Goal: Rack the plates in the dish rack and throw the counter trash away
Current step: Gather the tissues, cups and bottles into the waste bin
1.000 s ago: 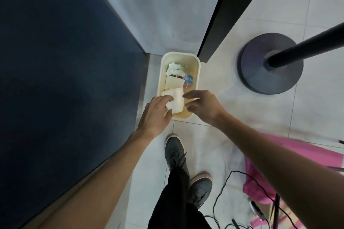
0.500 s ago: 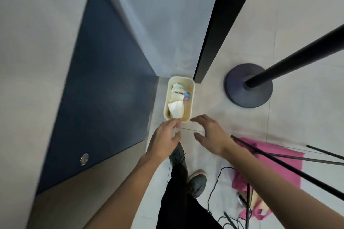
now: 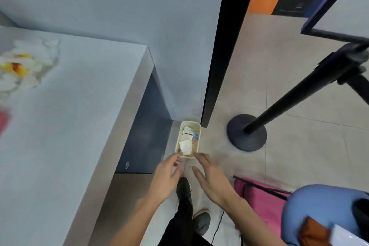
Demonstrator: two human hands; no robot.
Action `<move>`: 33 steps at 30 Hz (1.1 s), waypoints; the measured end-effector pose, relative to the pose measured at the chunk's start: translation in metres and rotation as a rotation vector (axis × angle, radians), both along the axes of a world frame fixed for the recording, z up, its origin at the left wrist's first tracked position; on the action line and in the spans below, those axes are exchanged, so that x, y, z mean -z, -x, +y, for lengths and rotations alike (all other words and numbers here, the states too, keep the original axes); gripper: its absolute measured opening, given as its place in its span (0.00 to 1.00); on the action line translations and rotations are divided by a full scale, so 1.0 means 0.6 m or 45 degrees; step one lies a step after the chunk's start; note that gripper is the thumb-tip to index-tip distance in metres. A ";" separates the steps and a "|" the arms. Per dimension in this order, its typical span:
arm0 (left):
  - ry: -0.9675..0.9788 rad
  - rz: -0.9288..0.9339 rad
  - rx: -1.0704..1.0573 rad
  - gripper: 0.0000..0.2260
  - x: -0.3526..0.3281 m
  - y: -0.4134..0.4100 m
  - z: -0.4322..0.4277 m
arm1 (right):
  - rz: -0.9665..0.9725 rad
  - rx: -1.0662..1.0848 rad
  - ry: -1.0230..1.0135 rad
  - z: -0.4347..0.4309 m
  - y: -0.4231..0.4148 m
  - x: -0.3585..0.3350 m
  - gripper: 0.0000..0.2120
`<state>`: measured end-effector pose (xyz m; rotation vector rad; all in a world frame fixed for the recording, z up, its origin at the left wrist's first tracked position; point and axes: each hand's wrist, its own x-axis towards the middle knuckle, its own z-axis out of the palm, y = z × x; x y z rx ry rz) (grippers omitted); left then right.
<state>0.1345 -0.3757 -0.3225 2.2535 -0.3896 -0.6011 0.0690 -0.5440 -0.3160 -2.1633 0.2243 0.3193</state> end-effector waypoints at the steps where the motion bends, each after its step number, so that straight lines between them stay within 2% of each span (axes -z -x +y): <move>1: 0.001 -0.011 -0.005 0.15 -0.020 0.003 0.005 | -0.026 0.000 0.002 0.005 0.008 -0.017 0.23; 9: 0.014 -0.073 -0.065 0.15 -0.125 0.042 0.048 | -0.091 -0.101 0.006 0.043 0.036 -0.118 0.22; 14: 0.076 -0.139 -0.233 0.15 -0.169 0.054 0.088 | -0.173 -0.206 0.013 0.060 0.001 -0.164 0.22; 26: 0.102 -0.301 -0.652 0.10 -0.252 -0.051 0.224 | -0.358 -0.595 0.183 0.155 -0.195 -0.256 0.22; 33: -0.029 -0.382 -0.767 0.09 -0.275 -0.158 0.292 | -0.273 -0.730 0.226 0.212 -0.322 -0.270 0.23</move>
